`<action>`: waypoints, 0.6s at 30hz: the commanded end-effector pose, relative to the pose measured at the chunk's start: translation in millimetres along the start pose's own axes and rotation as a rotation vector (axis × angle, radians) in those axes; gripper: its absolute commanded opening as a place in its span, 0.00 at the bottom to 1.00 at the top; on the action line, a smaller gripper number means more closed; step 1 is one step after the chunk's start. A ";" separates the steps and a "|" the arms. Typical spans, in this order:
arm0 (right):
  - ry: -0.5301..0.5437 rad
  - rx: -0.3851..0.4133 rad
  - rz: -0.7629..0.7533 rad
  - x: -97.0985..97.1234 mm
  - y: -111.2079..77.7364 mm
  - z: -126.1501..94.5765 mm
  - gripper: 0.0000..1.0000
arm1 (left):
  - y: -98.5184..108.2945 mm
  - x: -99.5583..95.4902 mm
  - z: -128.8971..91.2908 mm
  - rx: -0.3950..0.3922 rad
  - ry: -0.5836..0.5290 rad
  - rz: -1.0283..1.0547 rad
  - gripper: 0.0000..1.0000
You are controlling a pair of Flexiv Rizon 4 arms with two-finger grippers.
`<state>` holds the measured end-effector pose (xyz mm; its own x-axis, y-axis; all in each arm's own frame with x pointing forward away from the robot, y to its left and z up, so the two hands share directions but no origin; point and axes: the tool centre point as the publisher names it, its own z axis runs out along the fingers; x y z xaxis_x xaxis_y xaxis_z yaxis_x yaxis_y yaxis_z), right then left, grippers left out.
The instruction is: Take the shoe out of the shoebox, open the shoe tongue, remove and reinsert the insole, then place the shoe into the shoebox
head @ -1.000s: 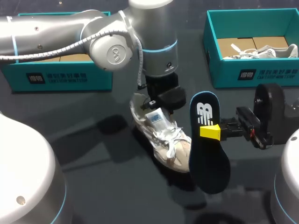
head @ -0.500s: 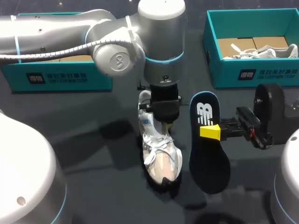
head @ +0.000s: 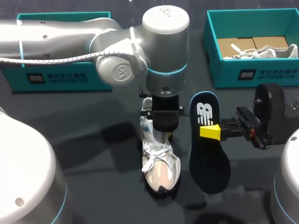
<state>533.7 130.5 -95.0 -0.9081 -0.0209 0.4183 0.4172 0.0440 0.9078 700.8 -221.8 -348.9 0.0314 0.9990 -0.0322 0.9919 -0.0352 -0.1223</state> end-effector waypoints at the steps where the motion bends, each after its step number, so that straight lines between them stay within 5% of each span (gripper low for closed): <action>1: -0.090 -0.001 0.000 8.7 -1.2 -0.8 0.00 | 0.5 -7.6 5.6 0.004 0.013 0.001 0.00; 18: -0.090 -0.001 0.000 8.7 -1.2 -0.8 0.00 | 0.0 -15.2 11.8 0.023 0.017 0.025 0.00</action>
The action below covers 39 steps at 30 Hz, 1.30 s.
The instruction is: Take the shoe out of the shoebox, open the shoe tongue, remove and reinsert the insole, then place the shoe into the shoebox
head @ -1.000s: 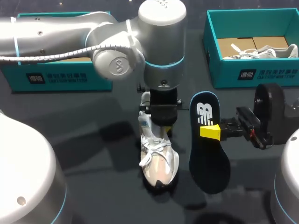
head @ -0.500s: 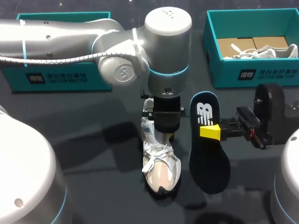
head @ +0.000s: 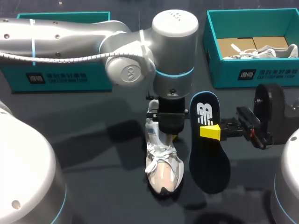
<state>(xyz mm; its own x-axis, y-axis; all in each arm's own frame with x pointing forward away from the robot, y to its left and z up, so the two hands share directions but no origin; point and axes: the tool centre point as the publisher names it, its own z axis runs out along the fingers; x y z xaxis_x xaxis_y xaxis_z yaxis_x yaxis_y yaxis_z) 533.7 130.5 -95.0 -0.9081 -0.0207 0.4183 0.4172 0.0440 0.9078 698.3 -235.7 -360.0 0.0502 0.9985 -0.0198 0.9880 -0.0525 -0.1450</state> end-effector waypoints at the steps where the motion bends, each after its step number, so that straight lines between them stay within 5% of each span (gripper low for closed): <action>1: -0.089 -0.001 0.000 8.7 -1.2 -0.8 0.00 | 0.3 -1.9 0.3 0.000 0.003 0.010 0.00; 27: -0.089 -0.001 0.000 8.7 -1.2 -0.8 0.00 | 11.8 -15.1 22.9 -0.014 0.048 -0.080 0.00; 31: -0.089 -0.001 0.000 8.7 -1.2 -0.8 0.00 | 12.5 -15.9 24.4 -0.017 0.051 -0.088 0.42; 39: -0.089 -0.001 0.000 8.7 -1.2 -0.8 0.00 | 12.4 -16.1 18.9 -0.007 0.017 -0.091 0.98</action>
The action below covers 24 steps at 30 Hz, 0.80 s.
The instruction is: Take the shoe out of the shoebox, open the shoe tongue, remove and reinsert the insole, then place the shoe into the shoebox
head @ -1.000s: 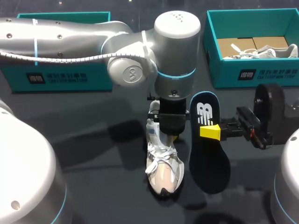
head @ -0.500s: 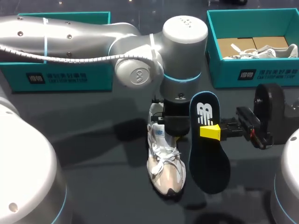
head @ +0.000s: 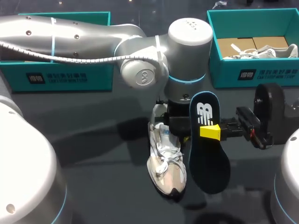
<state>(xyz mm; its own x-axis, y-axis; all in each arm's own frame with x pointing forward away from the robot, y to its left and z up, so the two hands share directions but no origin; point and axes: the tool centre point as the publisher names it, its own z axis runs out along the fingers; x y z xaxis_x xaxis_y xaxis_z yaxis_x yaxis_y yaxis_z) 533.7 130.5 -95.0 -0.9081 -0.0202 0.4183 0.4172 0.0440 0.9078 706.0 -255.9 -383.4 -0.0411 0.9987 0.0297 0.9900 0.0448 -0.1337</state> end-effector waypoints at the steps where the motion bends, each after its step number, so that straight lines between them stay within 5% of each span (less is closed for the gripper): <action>1: -0.089 -0.001 0.000 8.7 -1.2 -0.8 0.00 | 0.6 3.8 -5.3 0.005 -0.031 0.010 1.00; 24: -0.089 -0.001 0.000 8.7 -1.2 -0.8 0.00 | 2.4 27.3 -123.4 -0.075 -0.501 0.032 1.00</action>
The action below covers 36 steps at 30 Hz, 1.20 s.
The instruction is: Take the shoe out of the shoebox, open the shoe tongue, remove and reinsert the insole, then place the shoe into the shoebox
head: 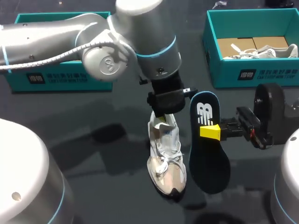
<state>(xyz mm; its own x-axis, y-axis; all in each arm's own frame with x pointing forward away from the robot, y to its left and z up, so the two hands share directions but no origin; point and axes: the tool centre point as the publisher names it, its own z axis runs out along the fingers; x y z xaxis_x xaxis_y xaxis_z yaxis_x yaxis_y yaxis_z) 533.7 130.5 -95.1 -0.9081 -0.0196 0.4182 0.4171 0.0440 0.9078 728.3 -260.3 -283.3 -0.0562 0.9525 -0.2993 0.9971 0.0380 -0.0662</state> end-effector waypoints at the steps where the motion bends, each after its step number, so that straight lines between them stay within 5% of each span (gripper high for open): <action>1: -0.088 -0.001 0.000 8.7 -1.2 -0.8 0.00 | -5.1 20.8 -34.6 -0.008 -0.186 0.020 1.00; 5: -0.088 -0.001 0.000 8.7 -1.2 -0.8 0.00 | -4.2 20.2 -51.3 0.011 -0.253 0.025 1.00; 19: -0.088 -0.001 0.000 8.7 -1.2 -0.8 0.00 | -4.2 20.2 -51.3 0.011 -0.253 0.025 1.00; 36: -0.088 -0.001 0.000 8.7 -1.2 -0.8 0.00 | -12.2 2.5 -86.0 -0.106 -0.621 0.144 1.00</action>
<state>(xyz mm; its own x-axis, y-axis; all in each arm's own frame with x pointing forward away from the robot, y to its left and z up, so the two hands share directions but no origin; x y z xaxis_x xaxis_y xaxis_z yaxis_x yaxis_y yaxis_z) 533.4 130.5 -95.4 -0.9083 -0.0171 0.4180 0.4170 0.0434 0.9079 729.4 -242.3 -202.1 0.0721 0.6906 -0.7196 0.9965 -0.0189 0.0818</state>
